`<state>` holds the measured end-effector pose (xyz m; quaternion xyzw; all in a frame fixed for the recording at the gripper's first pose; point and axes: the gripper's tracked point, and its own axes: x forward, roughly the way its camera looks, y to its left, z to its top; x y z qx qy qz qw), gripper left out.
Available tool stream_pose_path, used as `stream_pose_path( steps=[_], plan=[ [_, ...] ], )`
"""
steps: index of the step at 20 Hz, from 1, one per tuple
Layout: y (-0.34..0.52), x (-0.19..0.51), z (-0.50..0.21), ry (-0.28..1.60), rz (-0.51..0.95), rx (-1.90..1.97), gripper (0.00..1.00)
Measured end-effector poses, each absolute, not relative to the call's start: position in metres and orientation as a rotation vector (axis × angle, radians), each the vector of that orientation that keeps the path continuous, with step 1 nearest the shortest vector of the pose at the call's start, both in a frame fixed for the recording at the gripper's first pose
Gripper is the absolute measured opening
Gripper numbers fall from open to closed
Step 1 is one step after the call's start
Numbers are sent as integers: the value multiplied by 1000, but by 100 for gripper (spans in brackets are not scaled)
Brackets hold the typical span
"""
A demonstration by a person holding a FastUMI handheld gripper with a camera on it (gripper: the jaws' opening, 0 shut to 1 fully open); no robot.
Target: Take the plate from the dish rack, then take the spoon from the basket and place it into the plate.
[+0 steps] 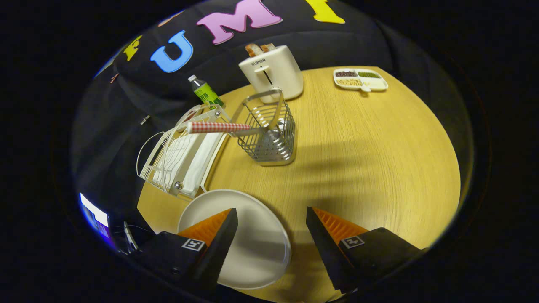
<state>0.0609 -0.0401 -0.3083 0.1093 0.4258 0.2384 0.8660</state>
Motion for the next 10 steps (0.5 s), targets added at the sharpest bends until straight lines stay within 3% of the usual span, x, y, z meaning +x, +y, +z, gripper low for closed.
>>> stream_pose_path(
  steps=[5, 10],
  plan=[
    [-27, 90, -248, 626, 548, 122, 99],
    [6, 121, -216, 487, 625, 48, 98]
  ],
)
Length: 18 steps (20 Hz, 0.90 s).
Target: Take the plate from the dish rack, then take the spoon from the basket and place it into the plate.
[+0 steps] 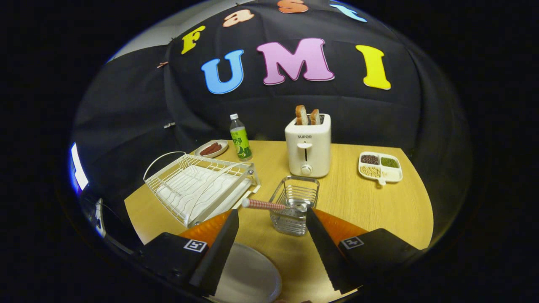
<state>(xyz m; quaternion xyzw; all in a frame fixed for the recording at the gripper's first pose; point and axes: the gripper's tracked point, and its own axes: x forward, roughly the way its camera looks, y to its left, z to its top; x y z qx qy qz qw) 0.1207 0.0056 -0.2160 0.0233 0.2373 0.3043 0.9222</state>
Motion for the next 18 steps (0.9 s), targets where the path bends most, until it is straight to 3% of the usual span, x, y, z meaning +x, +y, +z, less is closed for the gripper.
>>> stream_pose_path(
  steps=[12, 16, 18],
  plan=[
    [43, 160, -249, 436, 662, -104, 98],
    [51, 168, -247, 422, 665, -87, 72],
    [53, 171, -243, 409, 660, -92, 67]
  ],
)
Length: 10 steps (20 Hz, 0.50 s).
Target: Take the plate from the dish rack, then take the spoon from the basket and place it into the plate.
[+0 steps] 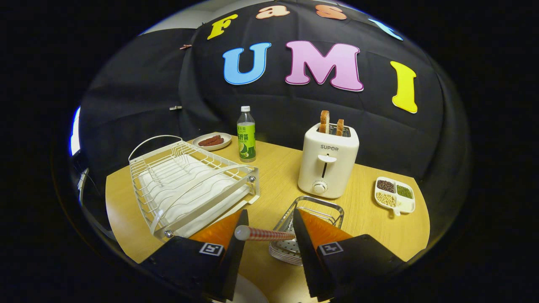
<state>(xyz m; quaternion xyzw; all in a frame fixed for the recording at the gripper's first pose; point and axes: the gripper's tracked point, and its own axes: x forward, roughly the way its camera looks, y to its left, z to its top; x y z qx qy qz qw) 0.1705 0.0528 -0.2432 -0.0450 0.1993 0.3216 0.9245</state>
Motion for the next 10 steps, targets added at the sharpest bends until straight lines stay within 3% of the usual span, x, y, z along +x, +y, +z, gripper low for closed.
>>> stream_pose_path(
  steps=[1, 3, 6, 8, 10],
  plan=[
    [53, 170, -241, 405, 658, -91, 64],
    [49, 173, -234, 398, 628, -85, 49],
    [36, 183, -222, 392, 566, -69, 37],
    [19, 195, -207, 363, 511, -48, 20],
    [17, 194, -211, 414, 500, -19, 15]
  ],
)
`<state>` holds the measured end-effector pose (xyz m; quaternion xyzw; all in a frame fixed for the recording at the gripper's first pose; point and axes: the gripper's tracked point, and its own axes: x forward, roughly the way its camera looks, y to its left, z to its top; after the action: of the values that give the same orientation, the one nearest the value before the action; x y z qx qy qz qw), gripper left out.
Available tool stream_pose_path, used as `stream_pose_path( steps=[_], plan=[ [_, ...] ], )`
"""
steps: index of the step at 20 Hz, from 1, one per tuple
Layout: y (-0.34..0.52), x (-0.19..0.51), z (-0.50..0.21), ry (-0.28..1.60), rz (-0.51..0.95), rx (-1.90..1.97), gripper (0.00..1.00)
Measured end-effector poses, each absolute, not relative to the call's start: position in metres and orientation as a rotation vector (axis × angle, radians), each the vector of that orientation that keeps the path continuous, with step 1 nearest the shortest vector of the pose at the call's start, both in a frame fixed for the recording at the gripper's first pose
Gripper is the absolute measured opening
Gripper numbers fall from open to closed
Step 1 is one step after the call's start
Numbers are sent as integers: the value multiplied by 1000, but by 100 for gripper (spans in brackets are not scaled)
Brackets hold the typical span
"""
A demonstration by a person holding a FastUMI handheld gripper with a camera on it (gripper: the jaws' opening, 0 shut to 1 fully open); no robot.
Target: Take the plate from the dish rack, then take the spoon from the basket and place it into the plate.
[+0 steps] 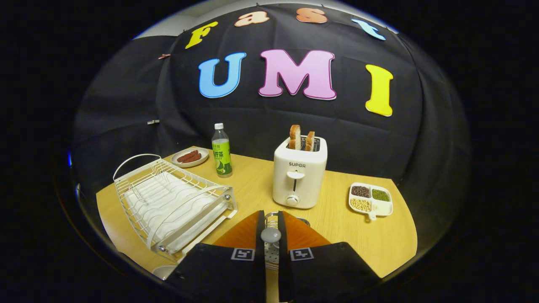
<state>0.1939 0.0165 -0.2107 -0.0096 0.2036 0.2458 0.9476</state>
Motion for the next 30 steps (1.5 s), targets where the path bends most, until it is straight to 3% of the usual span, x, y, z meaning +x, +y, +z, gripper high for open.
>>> stream_pose_path(
  steps=[8, 16, 25, 30],
  plan=[
    [2, 195, -150, 348, 558, 36, 12],
    [14, 130, -103, 395, 747, 146, 12],
    [35, 46, -155, 508, 938, 90, 12],
    [48, 34, -186, 480, 986, -19, 12]
  ],
)
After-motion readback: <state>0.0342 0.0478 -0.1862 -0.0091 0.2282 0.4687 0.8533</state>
